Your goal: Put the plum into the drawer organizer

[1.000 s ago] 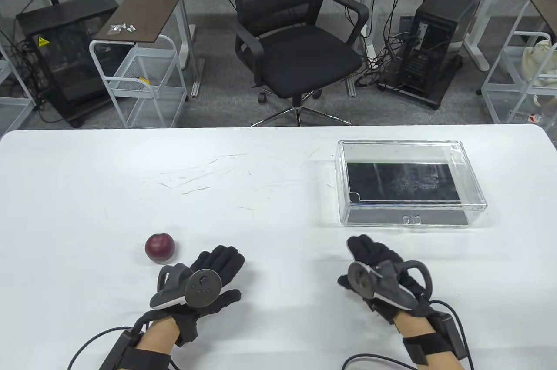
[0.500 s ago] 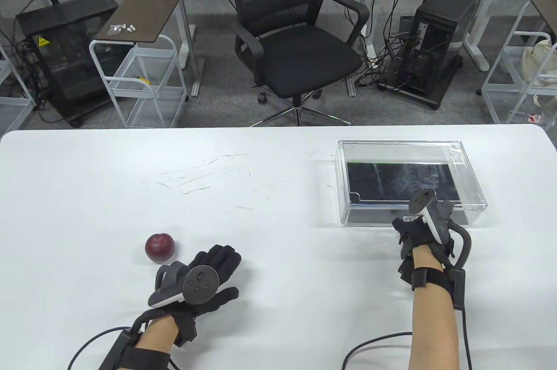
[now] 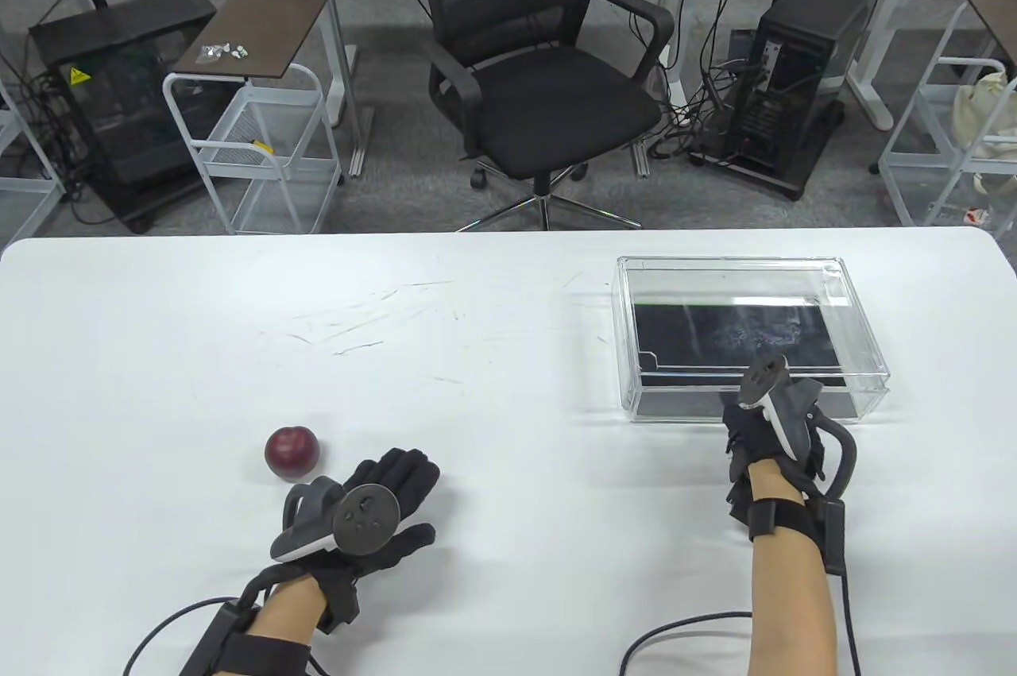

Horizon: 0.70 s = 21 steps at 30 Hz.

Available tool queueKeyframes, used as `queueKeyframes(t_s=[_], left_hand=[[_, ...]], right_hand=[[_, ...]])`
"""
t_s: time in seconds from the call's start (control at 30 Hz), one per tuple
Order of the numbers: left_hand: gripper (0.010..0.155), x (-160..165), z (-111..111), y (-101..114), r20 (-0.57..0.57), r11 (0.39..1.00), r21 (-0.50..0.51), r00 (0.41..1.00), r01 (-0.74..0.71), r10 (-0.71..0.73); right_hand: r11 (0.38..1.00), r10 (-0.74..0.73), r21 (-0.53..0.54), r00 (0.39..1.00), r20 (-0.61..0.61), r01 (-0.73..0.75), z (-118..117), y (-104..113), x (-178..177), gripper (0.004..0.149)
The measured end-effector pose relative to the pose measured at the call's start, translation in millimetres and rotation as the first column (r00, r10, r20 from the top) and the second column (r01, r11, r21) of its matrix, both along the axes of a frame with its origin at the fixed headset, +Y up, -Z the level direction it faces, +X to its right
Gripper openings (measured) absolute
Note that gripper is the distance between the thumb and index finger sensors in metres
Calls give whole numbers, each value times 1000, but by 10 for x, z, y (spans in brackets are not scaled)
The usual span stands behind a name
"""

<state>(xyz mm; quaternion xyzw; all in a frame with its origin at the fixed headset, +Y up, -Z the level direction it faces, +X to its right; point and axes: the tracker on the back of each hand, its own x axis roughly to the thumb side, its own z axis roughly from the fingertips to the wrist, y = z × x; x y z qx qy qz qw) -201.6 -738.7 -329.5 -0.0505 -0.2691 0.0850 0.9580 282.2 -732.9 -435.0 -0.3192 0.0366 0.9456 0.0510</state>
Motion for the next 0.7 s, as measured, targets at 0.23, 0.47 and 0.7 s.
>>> queueKeyframes(t_s=[0.23, 0.47, 0.7], left_hand=[[75, 0, -2, -2, 0, 1000, -2, 1000, 2, -2], [74, -1, -6, -6, -6, 1000, -7, 1000, 9, -9], [75, -7, -10, -9, -18, 1000, -19, 1000, 7, -8]], right_hand=[[995, 2, -98, 1000, -24, -4, 288, 38, -20, 78], [962, -91, -258, 996, 17, 92, 506, 79, 19, 78], [980, -94, -179, 996, -6, 91, 583, 17, 18, 79]])
